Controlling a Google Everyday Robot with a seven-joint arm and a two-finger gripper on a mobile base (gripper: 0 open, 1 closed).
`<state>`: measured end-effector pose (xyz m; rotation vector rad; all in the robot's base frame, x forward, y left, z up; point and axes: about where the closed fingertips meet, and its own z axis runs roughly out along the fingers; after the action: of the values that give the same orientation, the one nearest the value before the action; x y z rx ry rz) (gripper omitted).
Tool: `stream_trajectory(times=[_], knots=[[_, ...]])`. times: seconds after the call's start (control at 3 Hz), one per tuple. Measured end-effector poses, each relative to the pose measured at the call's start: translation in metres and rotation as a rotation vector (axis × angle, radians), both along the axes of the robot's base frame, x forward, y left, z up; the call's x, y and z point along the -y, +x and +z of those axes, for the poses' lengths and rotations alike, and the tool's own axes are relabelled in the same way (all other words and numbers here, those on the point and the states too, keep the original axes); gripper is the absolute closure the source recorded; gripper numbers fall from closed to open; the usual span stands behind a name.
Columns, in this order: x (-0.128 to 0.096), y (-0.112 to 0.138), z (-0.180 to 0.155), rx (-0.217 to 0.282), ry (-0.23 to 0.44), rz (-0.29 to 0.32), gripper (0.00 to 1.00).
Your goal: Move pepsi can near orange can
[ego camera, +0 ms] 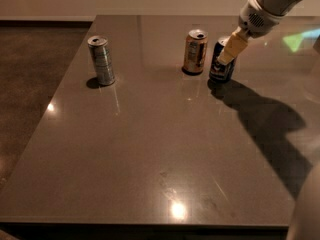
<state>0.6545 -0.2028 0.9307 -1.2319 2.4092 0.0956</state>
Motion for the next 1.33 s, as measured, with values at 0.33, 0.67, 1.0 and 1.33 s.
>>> stream_trajectory(times=[0.33, 0.67, 1.0, 1.33], knots=[[-0.005, 0.002, -0.004, -0.016, 0.012, 0.012, 0.58], [-0.010, 0.004, -0.009, -0.021, 0.022, 0.025, 0.35], [-0.014, 0.006, -0.014, -0.017, 0.036, 0.040, 0.12], [-0.016, 0.007, -0.016, -0.018, 0.036, 0.041, 0.00]])
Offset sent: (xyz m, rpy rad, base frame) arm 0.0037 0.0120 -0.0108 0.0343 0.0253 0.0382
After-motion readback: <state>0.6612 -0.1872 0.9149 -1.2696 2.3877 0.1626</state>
